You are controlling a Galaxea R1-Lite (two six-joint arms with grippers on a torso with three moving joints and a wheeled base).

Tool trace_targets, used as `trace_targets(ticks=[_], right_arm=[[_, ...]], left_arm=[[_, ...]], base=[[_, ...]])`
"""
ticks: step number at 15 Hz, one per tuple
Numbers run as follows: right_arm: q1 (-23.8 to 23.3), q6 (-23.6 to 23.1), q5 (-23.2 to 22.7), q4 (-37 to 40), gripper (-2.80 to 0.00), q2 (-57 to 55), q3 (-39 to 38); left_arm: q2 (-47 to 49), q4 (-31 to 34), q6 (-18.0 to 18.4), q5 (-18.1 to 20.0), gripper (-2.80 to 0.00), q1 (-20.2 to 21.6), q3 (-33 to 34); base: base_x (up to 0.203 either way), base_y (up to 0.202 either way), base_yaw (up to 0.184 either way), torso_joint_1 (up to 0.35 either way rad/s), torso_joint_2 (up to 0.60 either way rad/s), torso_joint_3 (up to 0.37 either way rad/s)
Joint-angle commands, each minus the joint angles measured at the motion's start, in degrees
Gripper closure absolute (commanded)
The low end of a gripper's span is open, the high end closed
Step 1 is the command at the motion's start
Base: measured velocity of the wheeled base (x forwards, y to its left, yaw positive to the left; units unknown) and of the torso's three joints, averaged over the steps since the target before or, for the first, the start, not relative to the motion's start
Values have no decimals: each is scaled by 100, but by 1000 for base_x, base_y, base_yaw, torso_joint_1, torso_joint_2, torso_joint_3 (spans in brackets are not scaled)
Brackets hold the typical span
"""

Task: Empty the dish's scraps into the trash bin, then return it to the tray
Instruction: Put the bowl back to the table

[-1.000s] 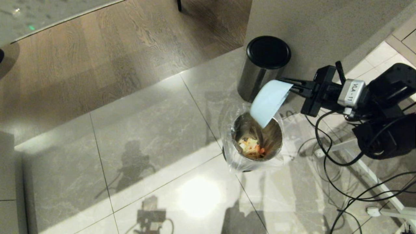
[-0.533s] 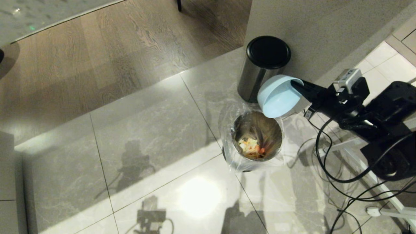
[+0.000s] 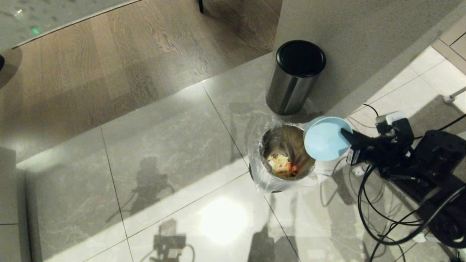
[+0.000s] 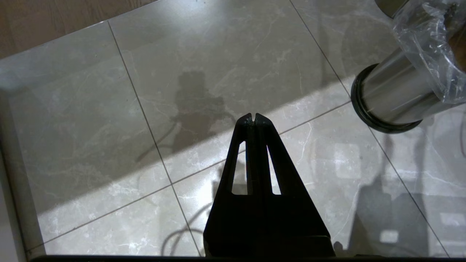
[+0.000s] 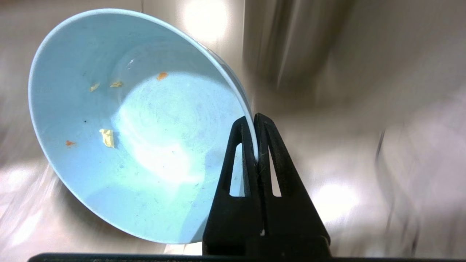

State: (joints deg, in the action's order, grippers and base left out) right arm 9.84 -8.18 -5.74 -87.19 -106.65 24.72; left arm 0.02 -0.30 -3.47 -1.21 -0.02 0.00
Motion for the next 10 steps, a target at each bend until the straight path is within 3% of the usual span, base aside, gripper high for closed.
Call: trace_targets(ticks=[1, 6, 10], right_arm=[[28, 279, 261, -19, 0, 155, -943], [-74, 719, 1156, 966, 0, 1167, -2415], [-903, 826, 1417, 2098, 0, 2063, -2469]], left_arm=[[6, -5, -8, -7, 0, -2, 0], [6, -5, -4, -3, 0, -6, 0], [6, -5, -5, -2, 0, -6, 0]], base=[[0, 0, 0, 0, 0, 0], [0, 0, 0, 0, 0, 0], [0, 0, 0, 0, 0, 0]])
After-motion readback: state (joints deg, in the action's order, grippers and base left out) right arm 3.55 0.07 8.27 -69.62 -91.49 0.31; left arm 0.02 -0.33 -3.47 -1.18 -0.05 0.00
